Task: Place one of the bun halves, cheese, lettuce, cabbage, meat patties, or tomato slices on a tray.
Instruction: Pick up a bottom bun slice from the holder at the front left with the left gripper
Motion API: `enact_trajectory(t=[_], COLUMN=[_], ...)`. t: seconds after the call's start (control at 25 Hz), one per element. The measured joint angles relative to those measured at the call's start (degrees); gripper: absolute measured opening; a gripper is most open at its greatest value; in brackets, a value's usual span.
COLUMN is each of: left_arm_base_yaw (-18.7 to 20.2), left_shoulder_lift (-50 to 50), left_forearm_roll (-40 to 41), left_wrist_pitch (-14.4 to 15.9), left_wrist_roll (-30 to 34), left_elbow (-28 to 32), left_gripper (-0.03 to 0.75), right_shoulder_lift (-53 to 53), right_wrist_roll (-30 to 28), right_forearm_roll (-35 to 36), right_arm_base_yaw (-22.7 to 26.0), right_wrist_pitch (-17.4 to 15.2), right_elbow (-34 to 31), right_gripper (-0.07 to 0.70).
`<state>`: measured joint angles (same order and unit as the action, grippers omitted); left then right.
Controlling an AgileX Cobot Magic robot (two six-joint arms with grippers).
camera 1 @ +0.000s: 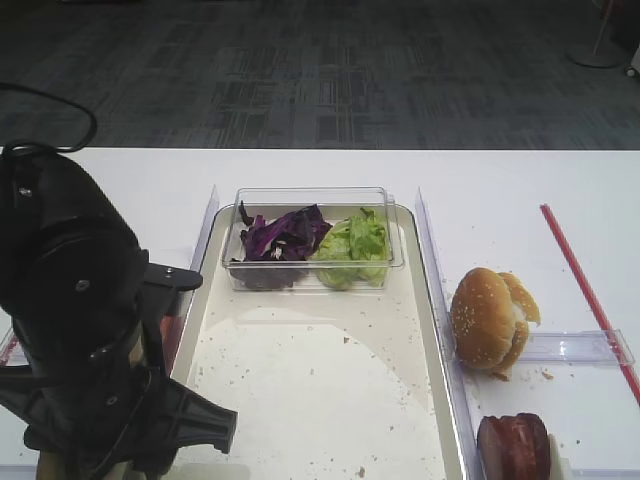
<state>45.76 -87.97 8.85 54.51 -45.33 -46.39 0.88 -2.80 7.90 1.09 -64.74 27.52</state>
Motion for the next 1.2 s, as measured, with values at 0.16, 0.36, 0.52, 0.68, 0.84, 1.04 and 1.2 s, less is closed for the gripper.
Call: enact_trajectory(t=[0.16, 0.36, 0.52, 0.68, 0.84, 1.04, 1.2], left_arm_base_yaw=[0.0, 0.0, 0.0, 0.0, 0.0, -0.1, -0.1], left_shoulder_lift=[0.0, 0.0, 0.0, 0.0, 1.75, 5.64, 5.88], left_forearm_roll=[0.47, 1.18, 1.18, 1.18, 1.18, 1.18, 1.67], left_wrist_pitch=[0.22, 0.43, 0.43, 0.55, 1.01, 2.73, 6.0], left_wrist_roll=[-0.11, -0.32, -0.51, -0.51, -0.51, -0.51, -0.51], left_elbow=[0.0, 0.0, 0.0, 0.0, -0.99, -4.88, -9.13], left_gripper=[0.207, 0.062, 0.047, 0.044, 0.043, 0.043, 0.041], right_shoulder_lift=[0.0, 0.0, 0.0, 0.0, 0.0, 0.0, 0.0], right_wrist_roll=[0.0, 0.0, 0.0, 0.0, 0.0, 0.1, 0.1], right_forearm_roll=[0.0, 0.0, 0.0, 0.0, 0.0, 0.0, 0.0], right_arm_base_yaw=[0.0, 0.0, 0.0, 0.0, 0.0, 0.0, 0.0], right_wrist_pitch=[0.0, 0.0, 0.0, 0.0, 0.0, 0.0, 0.0], right_elbow=[0.0, 0.0, 0.0, 0.0, 0.0, 0.0, 0.0], right_gripper=[0.364, 0.364, 0.364, 0.364, 0.364, 0.364, 0.364])
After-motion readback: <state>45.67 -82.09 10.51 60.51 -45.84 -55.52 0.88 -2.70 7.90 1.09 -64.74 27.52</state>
